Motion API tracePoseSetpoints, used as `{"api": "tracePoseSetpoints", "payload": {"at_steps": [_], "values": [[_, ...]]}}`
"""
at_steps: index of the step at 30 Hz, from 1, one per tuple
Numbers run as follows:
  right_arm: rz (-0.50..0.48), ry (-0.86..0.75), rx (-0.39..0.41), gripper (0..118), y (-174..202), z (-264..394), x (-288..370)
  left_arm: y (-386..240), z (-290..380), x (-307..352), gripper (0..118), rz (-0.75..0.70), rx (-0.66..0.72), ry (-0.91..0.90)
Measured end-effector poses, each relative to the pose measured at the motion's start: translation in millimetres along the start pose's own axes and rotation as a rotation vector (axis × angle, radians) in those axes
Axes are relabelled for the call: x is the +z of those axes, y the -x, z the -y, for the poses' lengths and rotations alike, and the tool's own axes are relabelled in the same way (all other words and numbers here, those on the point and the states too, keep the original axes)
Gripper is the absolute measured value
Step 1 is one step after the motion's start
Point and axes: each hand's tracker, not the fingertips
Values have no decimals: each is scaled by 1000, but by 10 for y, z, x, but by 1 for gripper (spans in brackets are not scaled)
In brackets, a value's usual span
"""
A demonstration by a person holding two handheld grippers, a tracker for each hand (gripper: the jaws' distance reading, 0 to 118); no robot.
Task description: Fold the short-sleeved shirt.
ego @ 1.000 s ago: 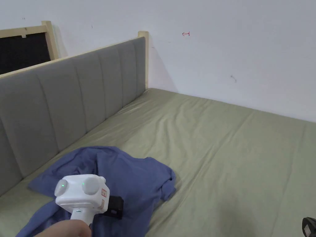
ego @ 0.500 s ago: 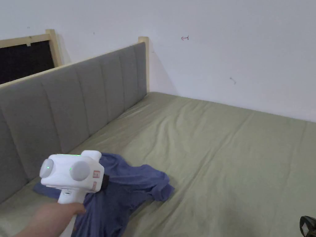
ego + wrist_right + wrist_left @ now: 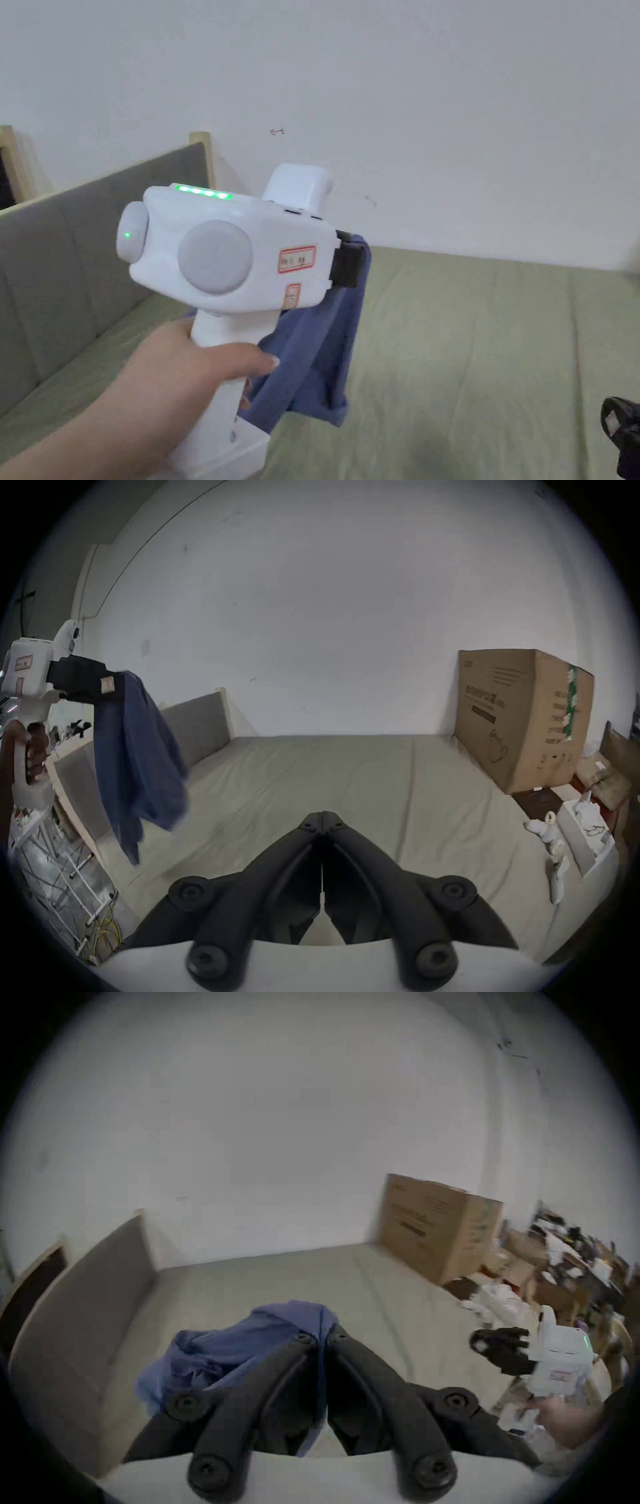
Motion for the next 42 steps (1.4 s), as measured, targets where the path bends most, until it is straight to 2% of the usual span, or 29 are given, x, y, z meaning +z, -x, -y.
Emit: {"api": "tracePoseSetpoints", "payload": {"at_steps": [3,7,10,12,14,15,16,17,18,19,20,22,25,28,33,34,35,36,37,38,42], "values": [[78,-19,-12,0,-290,-33,204,-411,137,-530,2,113,25,56],[188,-27,-39,0,-673,37,373,-868,559,-1395,2,284,128,263],[239,-3,-89,0,-912,137,414,-1152,966,-1949,3,276,122,458],[248,14,-109,0,-1011,204,404,-1192,1245,-2234,4,289,178,571],[254,34,-113,0,-1050,263,370,-1130,1467,-2419,6,237,212,665],[253,45,-112,0,-1053,291,348,-1076,1576,-2464,14,196,226,710],[250,53,-111,0,-1049,314,324,-1009,1660,-2502,27,162,237,735],[242,62,-110,0,-1035,336,299,-913,1754,-2531,45,127,249,768],[235,70,-109,0,-1016,354,280,-810,1827,-2545,76,104,261,801],[227,75,-112,0,-998,366,266,-708,1897,-2492,92,81,277,811],[216,77,-116,0,-969,372,251,-587,1918,-2443,96,56,304,797],[196,73,-121,0,-926,377,238,-369,1889,-2309,95,34,353,765],[191,62,-114,0,-848,344,219,-104,1727,-1967,95,-20,324,636],[184,31,-105,0,-786,292,226,25,1495,-1452,95,-88,253,386],[181,-48,-80,0,-662,221,283,30,1409,-608,91,-172,239,17],[182,-70,-70,0,-637,219,301,13,1427,-488,84,-179,237,-20],[186,-91,-58,0,-607,218,323,-20,1455,-384,70,-185,230,-59],[193,-118,-48,0,-575,219,354,-46,1487,-278,39,-193,219,-94],[197,-142,-42,0,-552,224,381,-69,1518,-197,14,-205,214,-120],[197,-169,-39,0,-527,230,413,-101,1559,-123,2,-235,208,-139],[232,-265,-23,0,-450,274,498,-202,1816,89,0,-307,172,-287]]}}
